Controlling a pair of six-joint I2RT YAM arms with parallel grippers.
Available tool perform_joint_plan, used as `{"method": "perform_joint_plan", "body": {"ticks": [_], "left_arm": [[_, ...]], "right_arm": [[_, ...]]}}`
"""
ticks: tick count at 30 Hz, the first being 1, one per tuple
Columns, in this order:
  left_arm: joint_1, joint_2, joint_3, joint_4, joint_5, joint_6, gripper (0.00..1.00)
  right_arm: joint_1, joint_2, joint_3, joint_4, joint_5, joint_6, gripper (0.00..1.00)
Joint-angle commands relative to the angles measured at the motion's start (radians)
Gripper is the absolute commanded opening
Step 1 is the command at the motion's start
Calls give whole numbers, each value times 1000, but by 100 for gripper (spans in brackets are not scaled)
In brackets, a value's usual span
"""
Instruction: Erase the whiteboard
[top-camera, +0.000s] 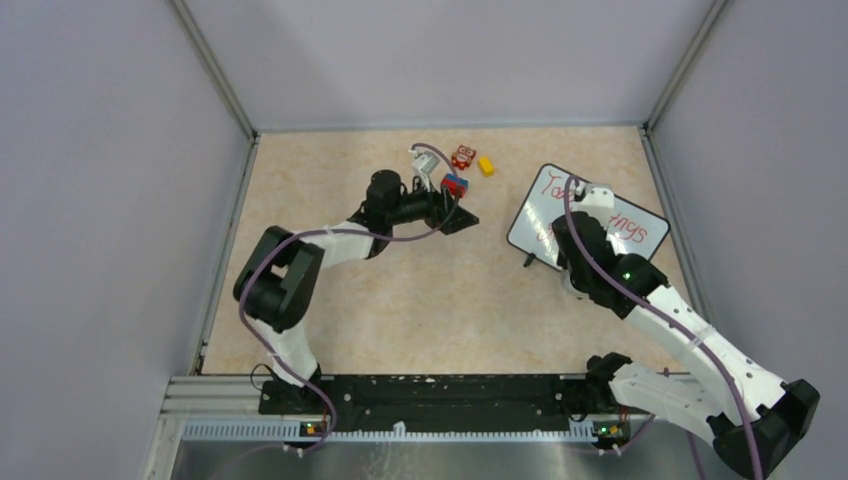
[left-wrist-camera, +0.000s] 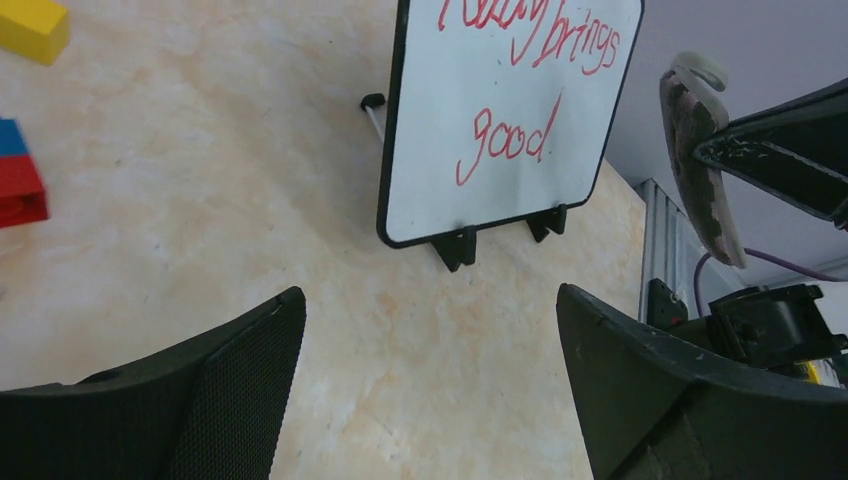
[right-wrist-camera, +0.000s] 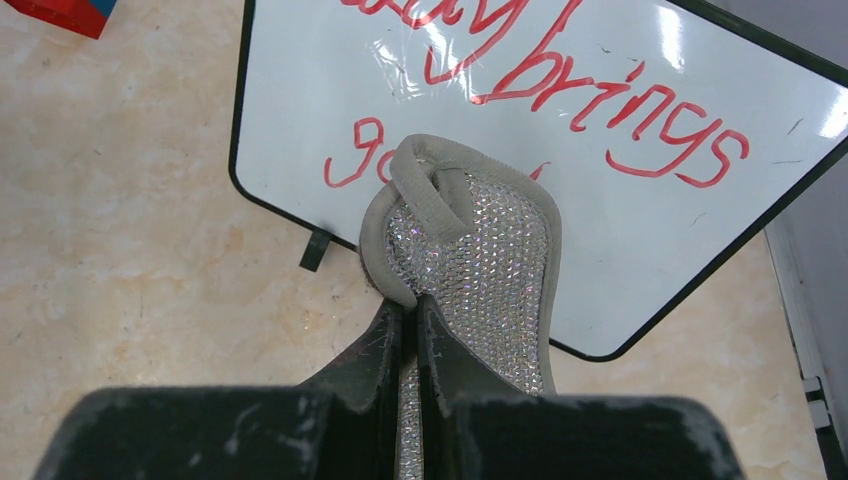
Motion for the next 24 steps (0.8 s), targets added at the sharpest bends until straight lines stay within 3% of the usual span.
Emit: {"method": "perform_joint_plan", "body": {"ticks": [1, 9, 19, 24], "left_arm": [[-45, 168, 136, 286, 98, -114, 97], [-84, 460, 360, 432, 158, -233, 94], [-118, 655, 526, 428, 175, -261, 94], [-129, 695, 538, 482, 175, -300, 90]], "right_arm": [[-15, -15, 18, 39, -41, 12, 0], [-16, -18, 46, 21, 49, 13, 0], [-16, -39, 54, 13, 124, 35, 0], [-18, -39, 39, 9, 179, 37, 0]]}}
